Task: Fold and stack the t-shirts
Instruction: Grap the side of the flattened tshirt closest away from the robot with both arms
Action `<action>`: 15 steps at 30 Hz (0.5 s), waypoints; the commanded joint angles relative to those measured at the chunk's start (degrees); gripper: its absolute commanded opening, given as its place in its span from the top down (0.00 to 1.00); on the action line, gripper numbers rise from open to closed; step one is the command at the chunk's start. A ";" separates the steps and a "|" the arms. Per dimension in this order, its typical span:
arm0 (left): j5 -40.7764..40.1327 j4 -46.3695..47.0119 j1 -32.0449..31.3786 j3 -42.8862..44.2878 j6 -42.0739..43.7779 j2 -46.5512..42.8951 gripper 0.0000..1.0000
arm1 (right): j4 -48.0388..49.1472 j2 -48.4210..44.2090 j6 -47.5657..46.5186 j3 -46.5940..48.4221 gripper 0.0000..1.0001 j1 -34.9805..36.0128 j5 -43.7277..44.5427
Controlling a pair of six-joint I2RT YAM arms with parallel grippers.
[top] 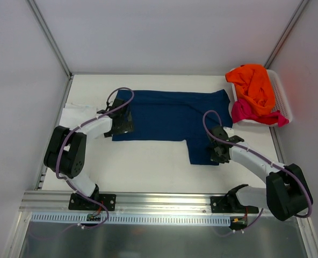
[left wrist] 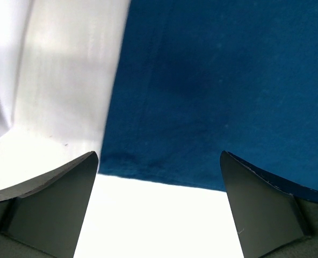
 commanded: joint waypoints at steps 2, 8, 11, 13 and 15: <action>-3.54 -0.38 0.41 -1.73 -0.10 -5.68 0.01 | -1.10 -2.81 -0.42 0.18 0.99 -0.20 -1.93; -3.01 -0.73 0.32 -2.52 -0.28 -7.35 0.01 | -11.46 -13.44 -0.08 4.83 1.00 2.43 -0.88; -2.31 -0.99 0.32 -1.82 -0.37 -6.65 0.01 | -17.43 -18.09 1.59 7.81 1.00 5.94 0.97; -2.31 -1.17 0.33 -1.38 -0.37 -6.21 0.01 | -19.82 -19.60 2.29 8.96 1.00 7.53 1.41; -2.66 -1.52 0.32 -1.03 -0.45 -5.51 0.01 | -22.11 -20.92 2.91 9.58 0.99 8.41 2.03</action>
